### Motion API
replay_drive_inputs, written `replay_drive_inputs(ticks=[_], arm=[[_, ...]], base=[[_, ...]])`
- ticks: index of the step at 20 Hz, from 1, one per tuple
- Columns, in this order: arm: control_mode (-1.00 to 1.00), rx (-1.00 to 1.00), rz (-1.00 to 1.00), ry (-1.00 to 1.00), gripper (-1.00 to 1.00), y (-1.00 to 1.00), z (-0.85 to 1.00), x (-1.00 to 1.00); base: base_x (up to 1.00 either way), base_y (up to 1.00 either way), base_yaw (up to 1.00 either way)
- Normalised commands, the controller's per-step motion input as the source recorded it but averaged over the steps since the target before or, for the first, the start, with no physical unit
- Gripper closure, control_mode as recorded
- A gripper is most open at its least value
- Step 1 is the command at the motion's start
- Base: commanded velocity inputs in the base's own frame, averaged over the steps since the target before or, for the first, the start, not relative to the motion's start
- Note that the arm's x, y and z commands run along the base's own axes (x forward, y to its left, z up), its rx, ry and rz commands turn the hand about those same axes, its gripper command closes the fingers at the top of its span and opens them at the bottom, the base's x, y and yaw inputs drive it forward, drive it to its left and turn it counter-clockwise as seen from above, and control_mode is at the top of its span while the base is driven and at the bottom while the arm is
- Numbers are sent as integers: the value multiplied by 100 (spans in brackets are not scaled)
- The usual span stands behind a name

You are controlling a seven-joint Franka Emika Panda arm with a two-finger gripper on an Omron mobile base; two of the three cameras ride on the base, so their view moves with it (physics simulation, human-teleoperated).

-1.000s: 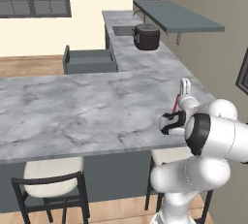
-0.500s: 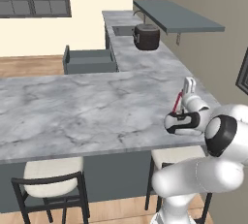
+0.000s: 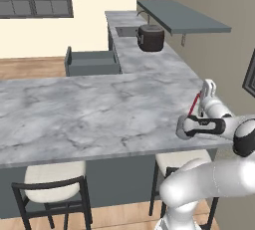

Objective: Take a straw from the drawer in front and place it inside the glass cup on the dining counter.

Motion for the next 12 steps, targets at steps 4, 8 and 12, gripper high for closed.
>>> replay_drive_inputs(ticks=[4,8,12], arm=[[-100,-3,0,0,100,-36,-12,0],[-100,0,2,0,100,-6,-3,0],[-100,0,4,1,100,0,0,0]], base=[[0,0,0],[0,0,0],[0,0,0]])
